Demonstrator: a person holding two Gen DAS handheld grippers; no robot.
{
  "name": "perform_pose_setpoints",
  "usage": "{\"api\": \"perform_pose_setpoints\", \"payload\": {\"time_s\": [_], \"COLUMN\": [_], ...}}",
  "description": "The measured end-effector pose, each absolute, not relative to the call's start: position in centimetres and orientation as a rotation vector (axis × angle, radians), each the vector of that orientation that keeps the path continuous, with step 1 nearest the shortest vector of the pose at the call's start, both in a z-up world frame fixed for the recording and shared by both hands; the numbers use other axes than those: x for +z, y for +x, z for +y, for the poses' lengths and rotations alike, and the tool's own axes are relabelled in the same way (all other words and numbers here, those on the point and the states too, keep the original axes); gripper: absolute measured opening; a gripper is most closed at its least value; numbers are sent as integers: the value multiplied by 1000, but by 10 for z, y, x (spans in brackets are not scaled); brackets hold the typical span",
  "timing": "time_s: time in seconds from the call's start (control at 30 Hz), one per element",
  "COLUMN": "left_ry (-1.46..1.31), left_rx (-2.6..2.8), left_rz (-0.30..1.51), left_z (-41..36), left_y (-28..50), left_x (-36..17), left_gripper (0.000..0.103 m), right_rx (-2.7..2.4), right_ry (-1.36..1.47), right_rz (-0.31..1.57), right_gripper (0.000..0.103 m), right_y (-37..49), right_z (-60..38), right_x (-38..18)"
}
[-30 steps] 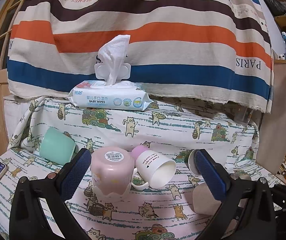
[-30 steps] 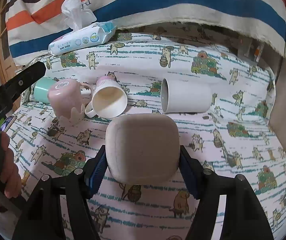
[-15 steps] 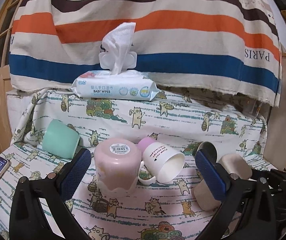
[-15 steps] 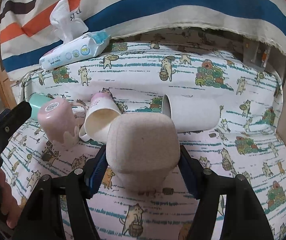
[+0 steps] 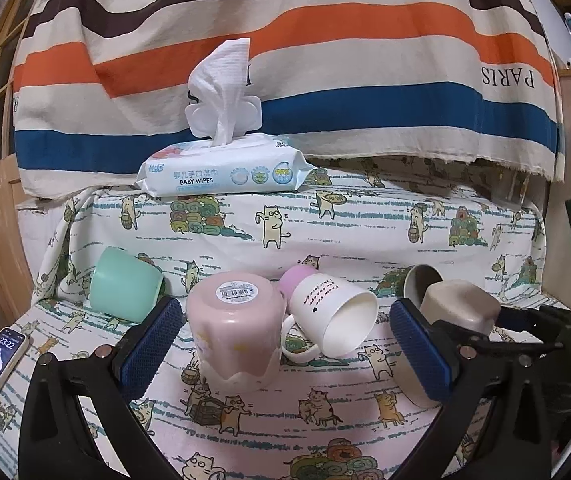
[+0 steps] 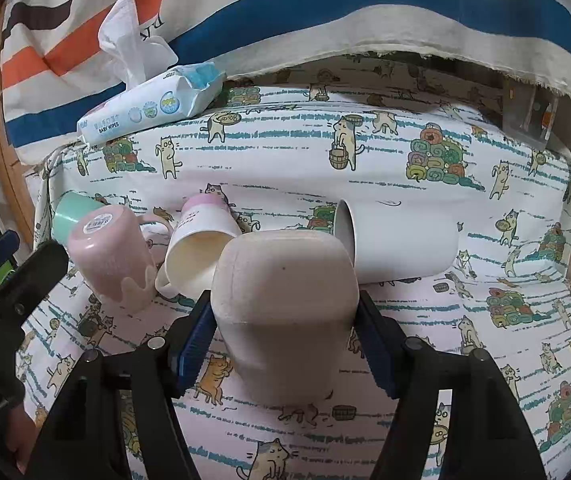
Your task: Flip cup upside down
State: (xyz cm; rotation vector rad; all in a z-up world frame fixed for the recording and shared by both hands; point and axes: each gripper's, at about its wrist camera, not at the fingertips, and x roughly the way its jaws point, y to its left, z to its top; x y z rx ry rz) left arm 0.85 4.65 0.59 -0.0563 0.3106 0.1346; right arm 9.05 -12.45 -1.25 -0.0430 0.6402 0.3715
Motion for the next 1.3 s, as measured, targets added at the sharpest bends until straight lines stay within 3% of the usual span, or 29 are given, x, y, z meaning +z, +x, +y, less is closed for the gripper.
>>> {"api": "perform_pose_setpoints", "payload": {"time_s": [0.1,0.17,0.4,0.47,0.7,1.3], "left_ry": [-53,-53,-55,-51,-41,58], "left_rx": [133,131,96,82,39,-5], "left_rz": [308,304,270,256,254,201], "left_z": [46,46,43,40,32,8], "left_y": [8,8,1,-1,-1,-8], "left_x": [6,6,10,11,8,0], "left_gripper": [103,103,103,103,103,103], "right_rx": [405,380,343,333,319,386], "right_ry": [-10,-27,-45,-32,-50,-69], "right_rz": [629,568,494,461,290,325], "right_gripper": [77,91,92,103,103,103], "right_y": [87,77,63,59,37,40], "right_z": [-130,-134,-157,-167,-193,-206], "right_x": [-10,-3,18,22,32,-1]}}
